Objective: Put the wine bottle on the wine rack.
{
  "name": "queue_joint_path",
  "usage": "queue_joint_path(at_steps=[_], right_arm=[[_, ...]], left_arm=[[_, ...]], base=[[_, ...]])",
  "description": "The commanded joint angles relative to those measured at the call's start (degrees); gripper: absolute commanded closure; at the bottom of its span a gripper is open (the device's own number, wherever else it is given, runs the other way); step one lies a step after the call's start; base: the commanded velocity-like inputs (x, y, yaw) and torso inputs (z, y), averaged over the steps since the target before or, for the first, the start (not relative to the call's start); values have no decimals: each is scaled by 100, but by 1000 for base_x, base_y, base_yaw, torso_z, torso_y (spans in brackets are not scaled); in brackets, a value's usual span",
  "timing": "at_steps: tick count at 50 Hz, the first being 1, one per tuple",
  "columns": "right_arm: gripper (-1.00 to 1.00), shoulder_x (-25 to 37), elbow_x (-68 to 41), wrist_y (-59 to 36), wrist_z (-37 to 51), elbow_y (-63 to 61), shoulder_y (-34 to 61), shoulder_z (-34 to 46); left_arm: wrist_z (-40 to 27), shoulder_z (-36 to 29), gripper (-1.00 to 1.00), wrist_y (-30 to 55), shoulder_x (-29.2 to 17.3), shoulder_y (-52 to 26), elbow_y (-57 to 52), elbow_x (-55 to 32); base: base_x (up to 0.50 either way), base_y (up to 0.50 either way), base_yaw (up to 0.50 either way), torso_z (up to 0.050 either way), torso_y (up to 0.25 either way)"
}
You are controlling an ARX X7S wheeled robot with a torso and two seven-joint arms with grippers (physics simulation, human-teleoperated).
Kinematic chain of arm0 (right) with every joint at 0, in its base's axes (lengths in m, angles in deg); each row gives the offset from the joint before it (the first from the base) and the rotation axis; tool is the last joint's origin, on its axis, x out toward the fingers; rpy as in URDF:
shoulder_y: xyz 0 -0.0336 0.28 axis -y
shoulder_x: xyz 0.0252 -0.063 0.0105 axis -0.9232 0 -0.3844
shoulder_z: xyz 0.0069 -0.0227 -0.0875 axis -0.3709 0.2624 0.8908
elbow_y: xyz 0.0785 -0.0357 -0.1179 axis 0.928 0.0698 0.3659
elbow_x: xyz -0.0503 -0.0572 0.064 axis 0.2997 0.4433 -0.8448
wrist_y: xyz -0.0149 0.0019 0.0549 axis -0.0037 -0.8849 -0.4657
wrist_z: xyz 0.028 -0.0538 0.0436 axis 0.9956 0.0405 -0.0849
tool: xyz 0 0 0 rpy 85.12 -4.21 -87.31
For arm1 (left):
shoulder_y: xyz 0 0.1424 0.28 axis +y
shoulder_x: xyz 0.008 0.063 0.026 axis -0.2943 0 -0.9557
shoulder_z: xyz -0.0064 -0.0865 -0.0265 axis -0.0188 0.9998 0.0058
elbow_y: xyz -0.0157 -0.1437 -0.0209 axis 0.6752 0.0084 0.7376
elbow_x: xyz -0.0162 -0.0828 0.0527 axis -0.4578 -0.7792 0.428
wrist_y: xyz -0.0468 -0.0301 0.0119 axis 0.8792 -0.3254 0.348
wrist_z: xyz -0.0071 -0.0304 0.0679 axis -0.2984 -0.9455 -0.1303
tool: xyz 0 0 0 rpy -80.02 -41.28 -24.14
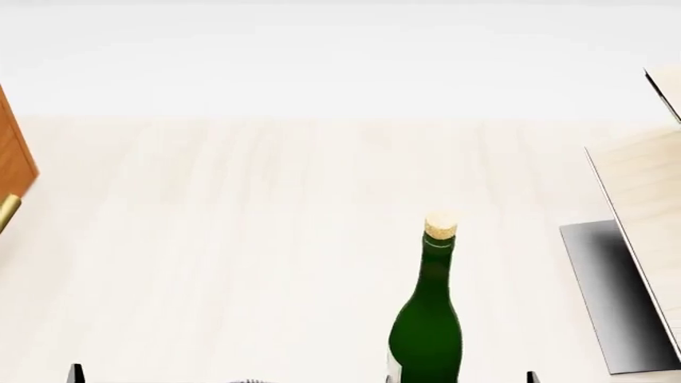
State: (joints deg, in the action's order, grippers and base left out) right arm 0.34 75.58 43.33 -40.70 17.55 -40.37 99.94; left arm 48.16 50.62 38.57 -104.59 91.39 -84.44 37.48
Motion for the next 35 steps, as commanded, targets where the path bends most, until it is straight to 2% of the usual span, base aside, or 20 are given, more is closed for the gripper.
queue_joint_path(at_steps=[1, 35], right_arm=[[-100, 50, -60, 0, 10, -13, -9, 32], [-100, 156, -92, 6, 50, -14, 34, 119]], left_arm=[[-34, -27, -100, -7, -29, -2, 9, -3], [-103, -116, -100, 73, -99, -38, -37, 11]], base=[[0, -113, 0, 0, 0], [0, -112, 0, 0, 0]])
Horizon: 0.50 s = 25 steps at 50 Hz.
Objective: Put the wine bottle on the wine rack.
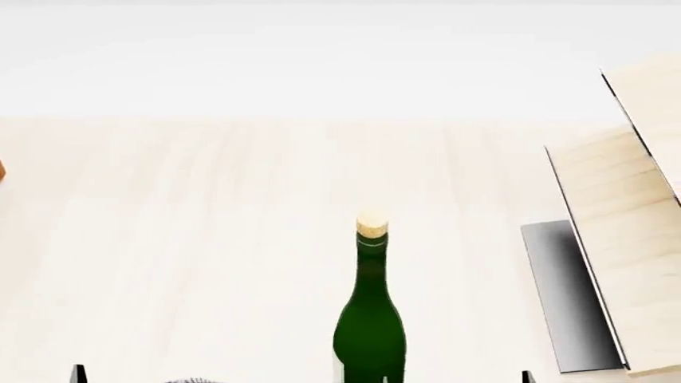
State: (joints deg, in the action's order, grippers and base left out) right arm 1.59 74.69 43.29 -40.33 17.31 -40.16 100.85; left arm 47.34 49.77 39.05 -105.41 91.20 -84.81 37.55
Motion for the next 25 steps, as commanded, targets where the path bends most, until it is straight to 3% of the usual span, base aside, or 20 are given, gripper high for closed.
queue_joint_path(at_steps=[1, 25], right_arm=[[-100, 32, -9, 8, 15, 5, 14, 32], [-100, 83, 2, 54, 61, 64, 18, 99]], left_arm=[[-25, -34, -100, 23, -17, -21, 7, 8], [-87, -87, -100, 39, -64, -35, 40, -12]], base=[[0, -109, 0, 0, 0], [0, -108, 0, 0, 0]])
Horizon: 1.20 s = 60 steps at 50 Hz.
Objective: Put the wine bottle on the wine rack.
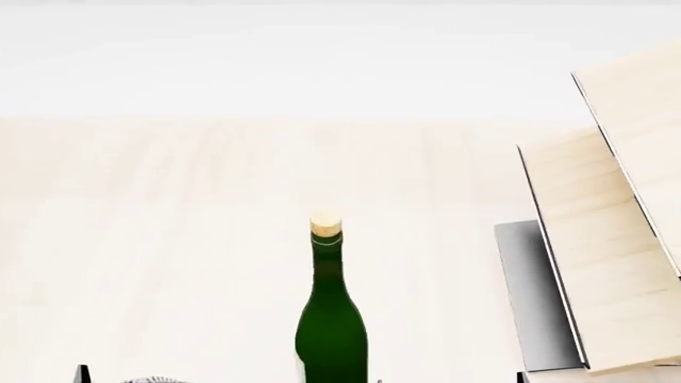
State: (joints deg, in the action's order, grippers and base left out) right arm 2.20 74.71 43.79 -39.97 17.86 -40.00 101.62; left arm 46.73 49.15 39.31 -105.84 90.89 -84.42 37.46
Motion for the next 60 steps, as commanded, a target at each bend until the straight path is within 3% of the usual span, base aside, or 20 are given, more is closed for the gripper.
queue_joint_path(at_steps=[1, 60], right_arm=[[-100, 29, -2, 7, 25, -8, -5, 25], [-100, 129, -3, 3, 156, 58, 64, 139]], left_arm=[[-27, -29, -100, 22, -21, -7, -3, 7], [-155, -166, -100, 40, -131, -60, 26, 5]], base=[[0, -102, 0, 0, 0], [0, -97, 0, 0, 0]])
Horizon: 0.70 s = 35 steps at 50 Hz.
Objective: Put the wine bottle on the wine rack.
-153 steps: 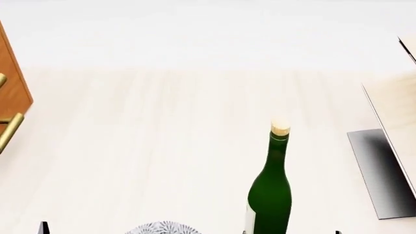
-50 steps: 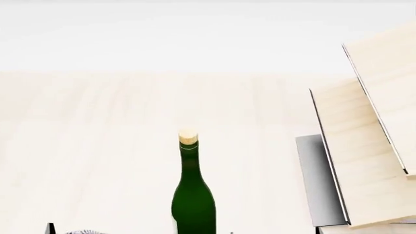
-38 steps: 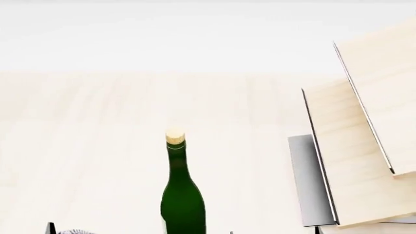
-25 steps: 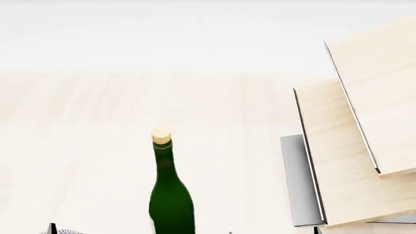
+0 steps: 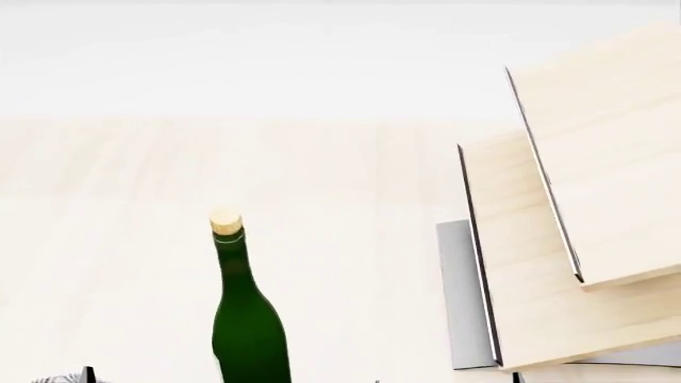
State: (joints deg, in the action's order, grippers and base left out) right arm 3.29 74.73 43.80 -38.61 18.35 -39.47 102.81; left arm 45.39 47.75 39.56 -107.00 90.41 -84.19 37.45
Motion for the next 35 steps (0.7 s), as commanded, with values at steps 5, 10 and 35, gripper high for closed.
queue_joint_path(at_steps=[5, 10, 35], right_arm=[[-100, 28, -6, 2, 36, 4, 13, 22], [-100, 36, -3, 8, 41, 8, 10, 43], [-100, 79, -14, 0, 88, 18, 41, 87]], left_arm=[[-34, -24, -100, 3, -33, -11, 2, -15], [-47, -39, -100, 7, -37, -18, 16, 3], [-107, -61, -100, 14, -83, -53, 45, -29]], base=[[0, -85, 0, 0, 0], [0, -86, 0, 0, 0], [0, -84, 0, 0, 0]])
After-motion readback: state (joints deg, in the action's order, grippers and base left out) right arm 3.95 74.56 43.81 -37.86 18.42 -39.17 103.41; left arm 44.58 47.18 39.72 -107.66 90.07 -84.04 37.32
